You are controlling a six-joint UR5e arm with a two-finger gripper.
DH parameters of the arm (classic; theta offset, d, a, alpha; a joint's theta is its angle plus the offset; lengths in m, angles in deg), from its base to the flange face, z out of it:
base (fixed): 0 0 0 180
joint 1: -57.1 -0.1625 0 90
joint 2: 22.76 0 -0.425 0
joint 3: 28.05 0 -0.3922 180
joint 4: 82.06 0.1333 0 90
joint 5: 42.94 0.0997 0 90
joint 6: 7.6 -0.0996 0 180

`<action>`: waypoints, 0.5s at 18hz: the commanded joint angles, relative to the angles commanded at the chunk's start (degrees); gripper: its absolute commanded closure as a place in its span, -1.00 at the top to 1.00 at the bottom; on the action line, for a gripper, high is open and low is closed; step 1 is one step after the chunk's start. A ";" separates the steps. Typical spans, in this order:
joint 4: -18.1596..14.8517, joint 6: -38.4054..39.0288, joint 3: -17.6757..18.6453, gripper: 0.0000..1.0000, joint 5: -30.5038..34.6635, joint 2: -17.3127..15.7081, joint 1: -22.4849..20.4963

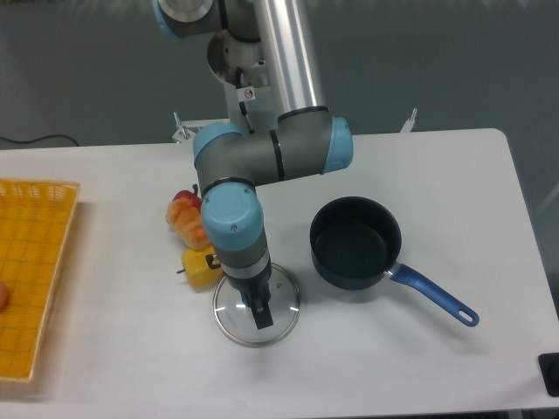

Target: Pick up the green chilies

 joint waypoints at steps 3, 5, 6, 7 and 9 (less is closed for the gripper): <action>0.35 -0.35 0.17 1.00 -1.84 -0.26 0.09; 0.70 -0.27 0.18 1.00 -5.70 -1.05 0.00; 0.71 -0.27 0.26 1.00 -6.59 -1.14 -0.09; 0.88 -0.09 0.61 1.00 -6.51 -1.23 -0.17; 0.79 0.26 0.70 1.00 -5.90 -1.23 0.09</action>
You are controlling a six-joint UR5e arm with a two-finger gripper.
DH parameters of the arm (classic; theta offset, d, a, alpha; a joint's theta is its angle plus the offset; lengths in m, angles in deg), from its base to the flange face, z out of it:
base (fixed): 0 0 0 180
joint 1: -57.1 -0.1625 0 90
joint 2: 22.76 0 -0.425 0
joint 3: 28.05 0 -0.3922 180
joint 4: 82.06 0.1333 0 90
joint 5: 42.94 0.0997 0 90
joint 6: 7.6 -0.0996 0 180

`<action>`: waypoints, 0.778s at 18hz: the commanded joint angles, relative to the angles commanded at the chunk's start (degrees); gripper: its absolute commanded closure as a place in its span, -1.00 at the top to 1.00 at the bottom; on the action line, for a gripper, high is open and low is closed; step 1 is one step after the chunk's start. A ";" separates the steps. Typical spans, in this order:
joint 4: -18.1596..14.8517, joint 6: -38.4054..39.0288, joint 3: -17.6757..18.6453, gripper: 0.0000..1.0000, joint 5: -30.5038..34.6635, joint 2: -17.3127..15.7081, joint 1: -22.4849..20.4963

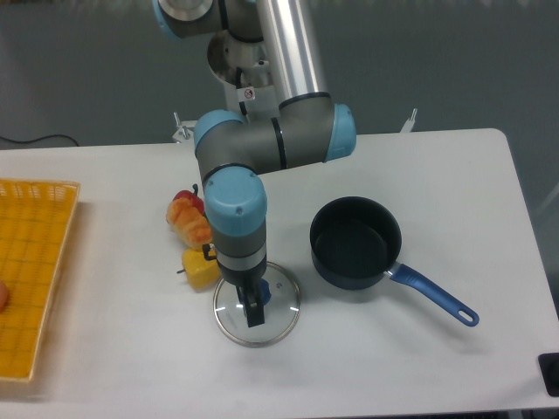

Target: Pick up the green chilies

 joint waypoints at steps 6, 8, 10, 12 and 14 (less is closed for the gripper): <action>-0.09 3.15 0.09 1.00 0.36 0.09 0.18; 0.17 5.62 0.00 1.00 0.62 0.18 -0.26; 0.18 4.84 0.35 1.00 2.98 0.09 -0.17; 0.35 2.83 1.05 1.00 3.52 0.00 -0.26; 0.00 0.54 1.06 1.00 4.22 0.18 -0.26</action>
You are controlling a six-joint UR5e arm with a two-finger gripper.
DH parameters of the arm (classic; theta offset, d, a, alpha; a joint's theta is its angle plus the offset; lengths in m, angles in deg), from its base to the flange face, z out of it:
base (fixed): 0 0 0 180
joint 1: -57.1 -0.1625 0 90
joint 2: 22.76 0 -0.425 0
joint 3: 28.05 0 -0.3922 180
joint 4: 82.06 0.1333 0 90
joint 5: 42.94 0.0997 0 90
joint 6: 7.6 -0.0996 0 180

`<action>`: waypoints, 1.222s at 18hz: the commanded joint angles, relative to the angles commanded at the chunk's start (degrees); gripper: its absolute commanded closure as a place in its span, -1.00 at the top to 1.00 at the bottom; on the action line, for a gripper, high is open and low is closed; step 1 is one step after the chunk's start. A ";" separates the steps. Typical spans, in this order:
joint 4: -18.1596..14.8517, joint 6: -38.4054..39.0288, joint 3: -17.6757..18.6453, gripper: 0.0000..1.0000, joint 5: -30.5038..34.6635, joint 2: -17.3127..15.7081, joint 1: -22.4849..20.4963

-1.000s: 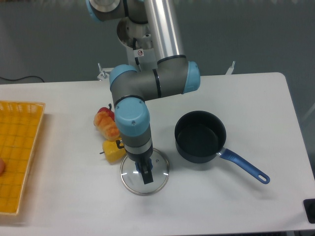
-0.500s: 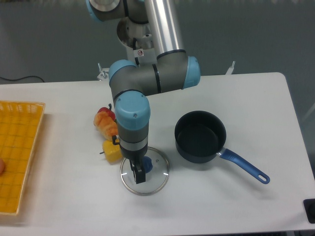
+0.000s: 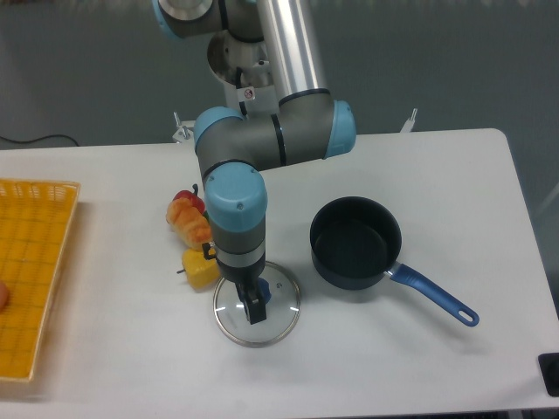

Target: Pick up the green chilies

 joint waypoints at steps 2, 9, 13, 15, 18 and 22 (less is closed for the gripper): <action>-0.44 -6.47 0.61 1.00 0.96 -0.61 -1.14; -2.37 -22.40 5.35 1.00 5.09 -3.87 -1.23; -2.20 -23.56 11.15 1.00 5.80 -6.23 -0.35; -2.29 -23.65 13.09 1.00 5.89 -7.64 0.00; -2.20 -23.56 16.33 1.00 5.89 -9.13 0.53; -2.29 -23.83 18.01 1.00 5.89 -10.72 0.61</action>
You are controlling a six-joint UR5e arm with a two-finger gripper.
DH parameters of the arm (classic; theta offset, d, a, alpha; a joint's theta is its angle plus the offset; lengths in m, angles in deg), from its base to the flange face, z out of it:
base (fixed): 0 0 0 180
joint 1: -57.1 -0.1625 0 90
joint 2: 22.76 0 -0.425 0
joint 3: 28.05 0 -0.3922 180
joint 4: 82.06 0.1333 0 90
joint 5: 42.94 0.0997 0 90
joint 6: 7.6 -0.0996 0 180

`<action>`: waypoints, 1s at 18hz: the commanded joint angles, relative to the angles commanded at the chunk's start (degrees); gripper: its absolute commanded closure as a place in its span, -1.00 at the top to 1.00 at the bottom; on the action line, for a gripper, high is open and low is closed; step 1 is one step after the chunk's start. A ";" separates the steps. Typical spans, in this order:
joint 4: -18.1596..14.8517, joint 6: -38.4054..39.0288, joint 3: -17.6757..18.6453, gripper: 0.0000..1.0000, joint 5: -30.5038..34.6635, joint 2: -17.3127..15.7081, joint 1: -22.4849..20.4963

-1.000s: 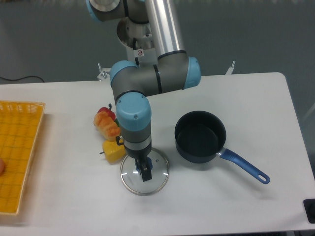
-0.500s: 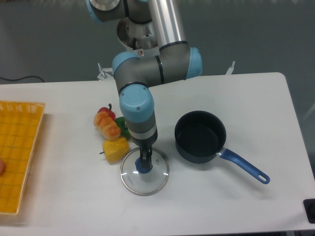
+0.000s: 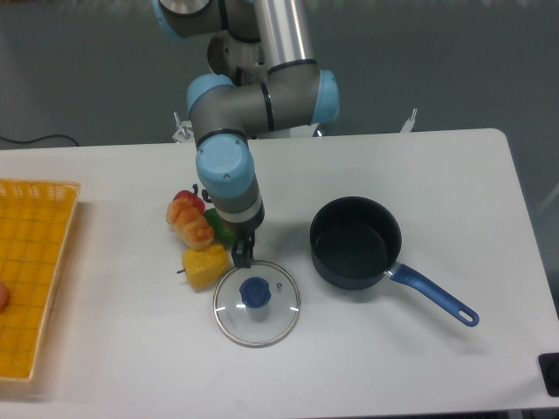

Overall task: Pick up the green chilies
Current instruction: 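Raise the gripper and move it over the green chilies by the peppers, then lower the gripper and close it on the green chilies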

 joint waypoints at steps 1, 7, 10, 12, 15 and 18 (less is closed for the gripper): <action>0.00 -0.35 0.61 1.00 0.00 -0.09 0.00; 0.09 -0.09 2.20 1.00 -0.09 -0.27 1.31; 0.18 0.35 2.20 1.00 0.00 -0.09 2.37; 0.18 0.26 2.11 1.00 0.00 -0.09 2.46; 0.35 0.35 2.29 1.00 0.09 0.17 3.16; 0.35 0.35 2.46 1.00 0.09 0.43 3.16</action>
